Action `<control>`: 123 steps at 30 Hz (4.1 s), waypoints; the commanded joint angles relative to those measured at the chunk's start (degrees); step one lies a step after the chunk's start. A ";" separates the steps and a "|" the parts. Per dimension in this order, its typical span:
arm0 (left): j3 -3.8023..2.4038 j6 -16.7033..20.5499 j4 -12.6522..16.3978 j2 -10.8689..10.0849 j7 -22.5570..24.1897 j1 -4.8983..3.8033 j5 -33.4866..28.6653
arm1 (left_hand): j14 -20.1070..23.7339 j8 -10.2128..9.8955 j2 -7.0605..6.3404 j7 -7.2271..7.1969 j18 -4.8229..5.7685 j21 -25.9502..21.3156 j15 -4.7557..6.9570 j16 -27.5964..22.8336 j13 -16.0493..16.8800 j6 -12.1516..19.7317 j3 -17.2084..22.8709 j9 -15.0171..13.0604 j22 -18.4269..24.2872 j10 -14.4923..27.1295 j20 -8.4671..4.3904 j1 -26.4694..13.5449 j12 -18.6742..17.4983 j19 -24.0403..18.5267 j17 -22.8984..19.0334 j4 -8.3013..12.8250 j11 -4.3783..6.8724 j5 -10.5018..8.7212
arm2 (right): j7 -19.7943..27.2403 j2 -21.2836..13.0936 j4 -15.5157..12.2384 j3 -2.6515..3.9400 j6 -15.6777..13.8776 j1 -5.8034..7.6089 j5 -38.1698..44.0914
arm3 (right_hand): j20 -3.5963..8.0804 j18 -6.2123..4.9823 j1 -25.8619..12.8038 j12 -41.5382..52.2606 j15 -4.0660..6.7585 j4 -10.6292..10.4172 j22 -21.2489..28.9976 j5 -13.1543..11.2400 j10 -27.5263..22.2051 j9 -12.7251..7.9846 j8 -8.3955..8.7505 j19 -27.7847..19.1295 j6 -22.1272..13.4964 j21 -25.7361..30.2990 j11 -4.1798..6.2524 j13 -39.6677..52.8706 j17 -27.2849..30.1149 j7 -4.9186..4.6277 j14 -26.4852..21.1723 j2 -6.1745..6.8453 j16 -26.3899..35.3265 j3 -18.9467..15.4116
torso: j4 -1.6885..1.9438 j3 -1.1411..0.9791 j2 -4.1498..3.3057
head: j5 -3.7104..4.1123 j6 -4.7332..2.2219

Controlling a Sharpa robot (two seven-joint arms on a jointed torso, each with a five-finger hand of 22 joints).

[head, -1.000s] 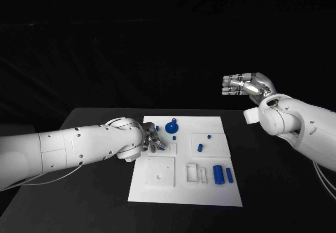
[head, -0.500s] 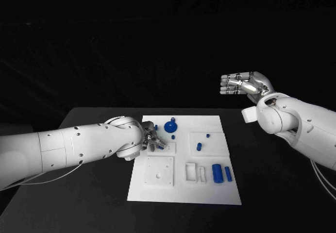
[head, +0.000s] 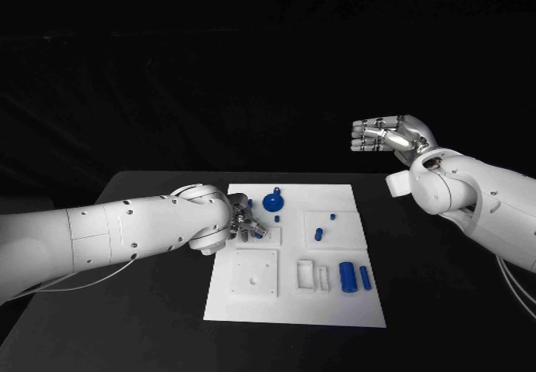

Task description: Assemble the parts on the task board

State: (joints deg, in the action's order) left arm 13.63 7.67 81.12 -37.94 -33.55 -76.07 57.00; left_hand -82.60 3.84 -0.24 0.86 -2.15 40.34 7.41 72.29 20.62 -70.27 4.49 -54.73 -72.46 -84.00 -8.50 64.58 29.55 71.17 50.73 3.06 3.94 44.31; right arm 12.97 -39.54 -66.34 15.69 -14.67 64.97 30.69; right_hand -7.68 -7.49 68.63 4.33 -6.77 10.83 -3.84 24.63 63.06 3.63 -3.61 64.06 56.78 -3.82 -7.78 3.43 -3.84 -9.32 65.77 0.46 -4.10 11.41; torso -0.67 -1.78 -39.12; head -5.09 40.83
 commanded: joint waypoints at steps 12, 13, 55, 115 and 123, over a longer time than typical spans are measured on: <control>0.14 -1.67 0.24 0.74 -0.19 0.23 -0.33 | 0.08 -0.04 0.23 -1.98 -0.19 -1.46 0.19 0.35 0.00 -2.43 8.14 -0.79 -1.30 -2.83 -0.09 0.03 0.42 0.86 0.26 8.21 0.36 -0.48 | 0.18 0.23 -0.03 0.03 1.71 -0.10 1.88 | 0.01 -0.96 0.45 -0.32 -0.07 0.09 0.09 0.05 -0.37 0.03 0.04 -0.41 -0.46 -0.06 -0.07 -0.08 0.08 -0.10 -0.51 0.39 0.29 0.34 | 0.05 0.02 0.02 | 0.25 0.10; 0.14 -1.67 0.22 0.77 -0.18 0.23 -0.31 | 0.06 -0.01 0.21 -2.02 -0.18 -1.50 0.19 0.38 0.01 -2.52 8.10 -0.82 -1.36 -2.84 -0.09 0.03 0.47 0.89 0.32 8.19 0.37 -0.61 | 0.18 0.24 -0.02 0.03 1.72 -0.10 1.89 | 0.01 -0.96 0.45 -0.32 -0.07 0.09 0.09 0.05 -0.37 0.03 0.04 -0.41 -0.46 -0.06 -0.07 -0.08 0.08 -0.10 -0.51 0.39 0.29 0.34 | 0.05 0.02 0.02 | 0.25 0.09; 0.13 -0.33 -0.94 0.65 0.55 0.39 0.14 | 0.23 -0.02 -7.97 -2.31 0.68 -5.88 0.22 -0.92 0.94 -4.91 -1.95 9.33 -3.41 -2.79 -0.18 2.74 -0.02 2.44 -1.75 -14.72 0.20 -30.87 | -0.06 0.28 0.11 0.03 1.72 -0.74 1.91 | -0.47 -0.85 0.62 -0.25 -0.44 -0.08 0.11 -0.16 -1.04 0.03 0.04 -1.79 -1.04 -0.01 -0.23 -0.08 0.12 -0.15 -1.78 0.14 0.33 -1.16 | 0.07 0.09 0.02 | 0.41 -0.30; -6.30 -14.18 -20.98 6.46 0.88 -5.18 -2.85 | 1.96 -0.15 -3.09 0.17 0.14 -7.57 -0.52 -3.07 1.67 1.19 -12.02 25.01 -3.45 -2.55 0.53 1.11 -4.69 1.65 -4.87 -13.08 -0.86 -29.26 | -0.01 0.57 0.89 0.03 0.90 -0.89 1.90 | -0.89 -0.89 0.84 -0.20 -0.73 0.36 0.12 0.25 -1.75 0.02 0.05 -2.90 -1.61 0.00 -0.33 -0.08 0.14 -0.12 -2.87 0.00 0.32 -2.19 | -0.73 0.35 -1.17 | -1.43 -1.99; -5.90 -15.49 -24.14 8.28 1.39 -4.98 -2.36 | 2.02 -0.15 -2.84 0.32 0.11 -7.60 -0.57 -3.03 1.74 1.71 -11.94 25.21 -3.47 -2.55 0.57 1.11 -4.91 1.61 -4.87 -13.08 -0.94 -29.07 | 0.08 0.74 0.82 0.04 0.96 -0.89 1.91 | -0.95 -0.92 0.91 -0.18 -0.76 0.38 0.13 0.27 -1.83 0.01 0.06 -3.01 -1.71 0.01 -0.34 -0.07 0.14 -0.12 -2.98 -0.11 0.33 -2.42 | -0.93 0.51 -1.53 | -1.52 -2.18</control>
State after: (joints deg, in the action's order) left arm 7.74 -5.48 57.35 -29.93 -33.17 -81.02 53.50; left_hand -80.96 3.65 -2.87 1.11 -1.75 32.99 6.86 69.41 22.39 -68.97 -7.44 -29.49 -74.92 -84.02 -8.39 65.73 24.89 72.89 45.86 -9.73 3.49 15.25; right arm 12.49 -38.87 -65.43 15.70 -13.91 64.10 32.21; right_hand -8.60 -7.49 69.15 4.33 -7.55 11.22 -3.75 24.63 61.73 3.63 -3.60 61.50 55.42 -3.83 -8.09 3.44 -3.79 -9.44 63.35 0.38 -4.10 9.41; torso -1.52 -1.33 -40.48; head -6.58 38.70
